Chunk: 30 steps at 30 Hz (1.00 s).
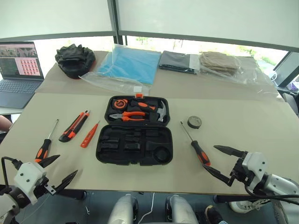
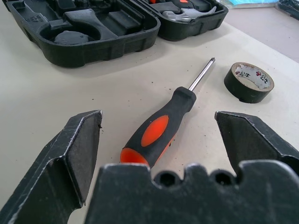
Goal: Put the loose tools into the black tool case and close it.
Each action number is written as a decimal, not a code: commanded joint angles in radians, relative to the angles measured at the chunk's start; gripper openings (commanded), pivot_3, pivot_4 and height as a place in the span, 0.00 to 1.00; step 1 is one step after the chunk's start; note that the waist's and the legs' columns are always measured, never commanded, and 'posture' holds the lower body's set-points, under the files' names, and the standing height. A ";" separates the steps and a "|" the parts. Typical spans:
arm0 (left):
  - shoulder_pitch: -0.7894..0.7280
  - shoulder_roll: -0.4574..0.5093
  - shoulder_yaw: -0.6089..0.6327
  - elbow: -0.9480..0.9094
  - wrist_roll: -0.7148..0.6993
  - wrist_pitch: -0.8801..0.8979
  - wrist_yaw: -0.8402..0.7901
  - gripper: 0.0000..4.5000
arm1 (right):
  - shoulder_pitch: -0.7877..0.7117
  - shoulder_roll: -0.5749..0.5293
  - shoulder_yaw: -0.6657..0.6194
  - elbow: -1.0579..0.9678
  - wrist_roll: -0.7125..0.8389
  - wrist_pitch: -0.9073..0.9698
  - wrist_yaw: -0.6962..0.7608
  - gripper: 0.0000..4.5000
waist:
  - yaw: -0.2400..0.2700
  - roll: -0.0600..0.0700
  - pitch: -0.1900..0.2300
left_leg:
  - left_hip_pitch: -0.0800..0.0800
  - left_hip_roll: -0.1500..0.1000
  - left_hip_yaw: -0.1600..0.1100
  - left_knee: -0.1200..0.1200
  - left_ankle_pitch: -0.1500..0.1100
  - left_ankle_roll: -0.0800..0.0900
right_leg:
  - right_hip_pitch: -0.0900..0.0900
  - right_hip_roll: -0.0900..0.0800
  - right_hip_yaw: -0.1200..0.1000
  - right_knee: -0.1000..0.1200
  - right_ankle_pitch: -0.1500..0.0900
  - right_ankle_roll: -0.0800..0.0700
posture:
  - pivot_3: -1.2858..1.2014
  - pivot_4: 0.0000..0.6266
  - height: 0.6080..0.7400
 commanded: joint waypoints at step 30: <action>-0.116 0.144 0.247 -0.063 -0.445 0.893 0.603 1.00 | -0.315 0.271 0.233 -0.120 0.157 -0.141 0.113 1.00 | -0.003 -0.012 -0.003 | 0.005 0.005 0.003 0.002 -0.002 -0.007 | 0.000 0.007 0.003 0.004 0.004 -0.005 | 0.52 0.24 1.00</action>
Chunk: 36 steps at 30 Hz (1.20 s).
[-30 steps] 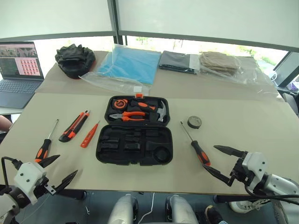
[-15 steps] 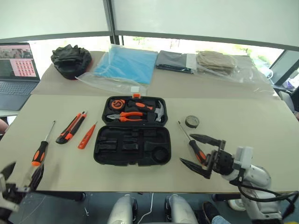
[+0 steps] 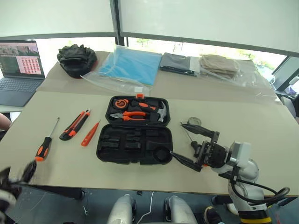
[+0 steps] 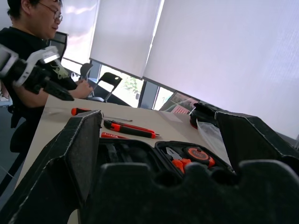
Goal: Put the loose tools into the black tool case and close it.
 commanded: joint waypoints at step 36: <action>-0.847 0.314 -0.848 0.365 0.600 -0.624 -0.959 0.21 | 0.031 -0.186 -0.060 -0.077 0.059 0.189 -0.069 1.00 | 0.009 0.007 0.002 | -0.002 0.012 0.018 -0.001 0.001 -0.004 | -0.004 0.015 0.007 -0.001 0.008 -0.010 | 0.52 0.24 1.00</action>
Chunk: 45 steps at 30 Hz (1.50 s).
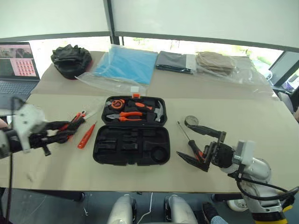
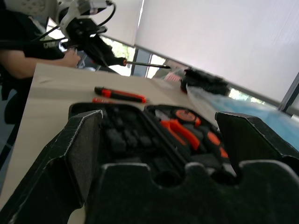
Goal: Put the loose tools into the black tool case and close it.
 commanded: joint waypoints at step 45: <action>-0.359 -0.317 -0.248 0.280 0.175 -0.084 -0.048 0.50 | -0.151 -0.090 0.011 -0.147 0.006 0.385 -0.116 1.00 | -0.014 0.000 0.000 | -0.001 0.000 -0.003 0.007 -0.002 0.003 | 0.001 0.003 0.003 0.003 0.000 0.008 | 0.52 0.24 1.00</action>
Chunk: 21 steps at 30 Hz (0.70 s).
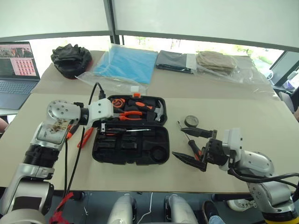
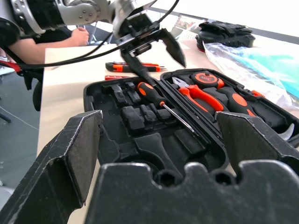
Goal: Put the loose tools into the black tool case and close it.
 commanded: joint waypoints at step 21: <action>0.085 -0.099 0.040 0.053 -0.057 0.014 0.079 0.01 | -0.195 0.032 0.061 0.065 -0.096 0.072 -0.030 1.00 | 0.002 -0.001 0.000 | -0.002 0.000 0.000 0.002 -0.001 0.001 | 0.000 0.000 -0.001 0.000 0.002 0.000 | 0.52 0.24 1.00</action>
